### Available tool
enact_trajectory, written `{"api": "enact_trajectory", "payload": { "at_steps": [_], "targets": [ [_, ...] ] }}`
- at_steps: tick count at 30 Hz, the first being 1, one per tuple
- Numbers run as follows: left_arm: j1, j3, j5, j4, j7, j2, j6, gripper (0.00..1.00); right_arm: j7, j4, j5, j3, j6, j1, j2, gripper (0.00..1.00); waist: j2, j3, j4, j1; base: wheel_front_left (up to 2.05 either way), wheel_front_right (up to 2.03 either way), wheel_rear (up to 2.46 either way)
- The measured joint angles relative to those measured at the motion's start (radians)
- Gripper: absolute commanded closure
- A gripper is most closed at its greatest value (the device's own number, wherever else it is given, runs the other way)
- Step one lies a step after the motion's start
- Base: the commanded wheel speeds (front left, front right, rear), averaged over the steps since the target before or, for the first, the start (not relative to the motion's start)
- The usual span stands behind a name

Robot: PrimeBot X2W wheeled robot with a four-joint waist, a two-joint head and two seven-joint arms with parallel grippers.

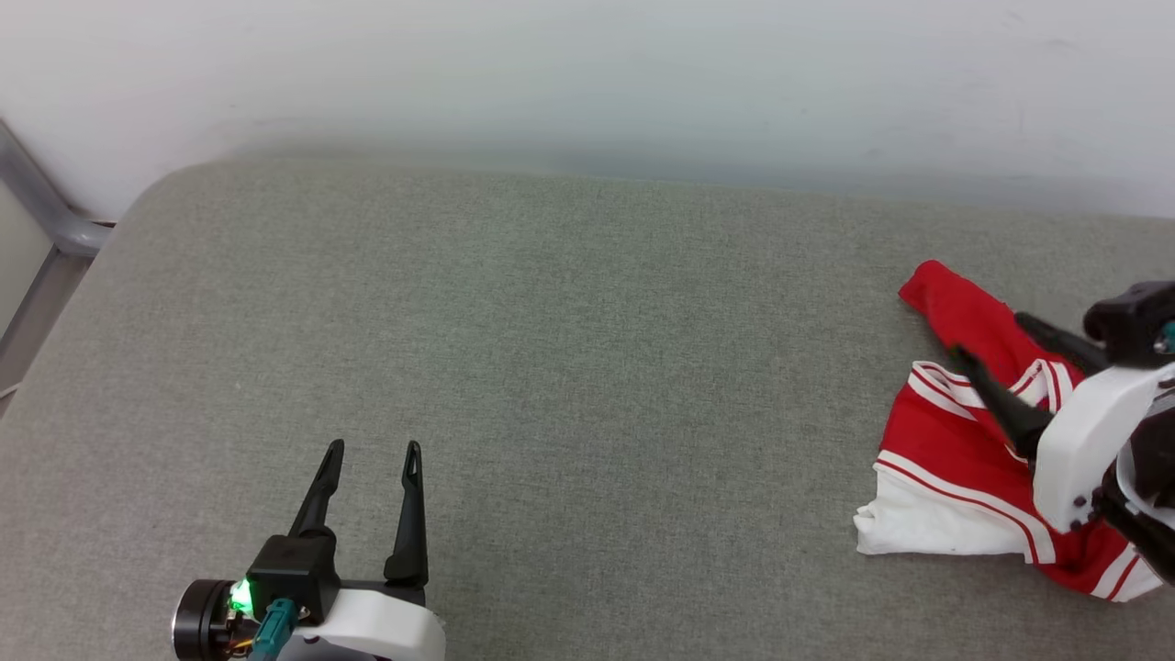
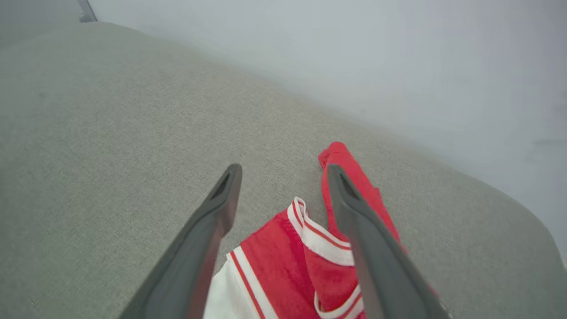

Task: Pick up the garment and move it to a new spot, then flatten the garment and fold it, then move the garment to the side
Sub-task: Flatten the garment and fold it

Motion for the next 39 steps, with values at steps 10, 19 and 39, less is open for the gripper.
{"api": "enact_trajectory", "payload": {
  "at_steps": [10, 19, 39],
  "targets": [
    [-0.002, -0.006, -0.001, -0.005, 0.000, 0.000, 0.000, 0.00, 0.414, -0.316, 0.104, 0.080, 0.000, 0.122, -0.151, 0.00, 0.0000, 0.027, 0.016, 0.0000, 0.00, 0.00, 0.00],
    [-0.036, -0.022, -0.016, -0.012, 0.000, 0.000, 0.003, 0.00, 0.512, -0.297, 0.092, 0.192, 0.000, 0.125, -0.194, 0.00, 0.0000, 0.076, 0.034, 0.0000, 0.00, 0.00, 0.00],
    [-0.098, -0.033, -0.036, -0.006, 0.000, 0.000, 0.010, 0.00, 0.331, 0.091, 0.128, 0.484, 0.000, -0.084, -0.161, 1.00, 0.0000, 0.169, 0.083, -0.0001, 0.00, 0.00, 0.00]
  ]
}}
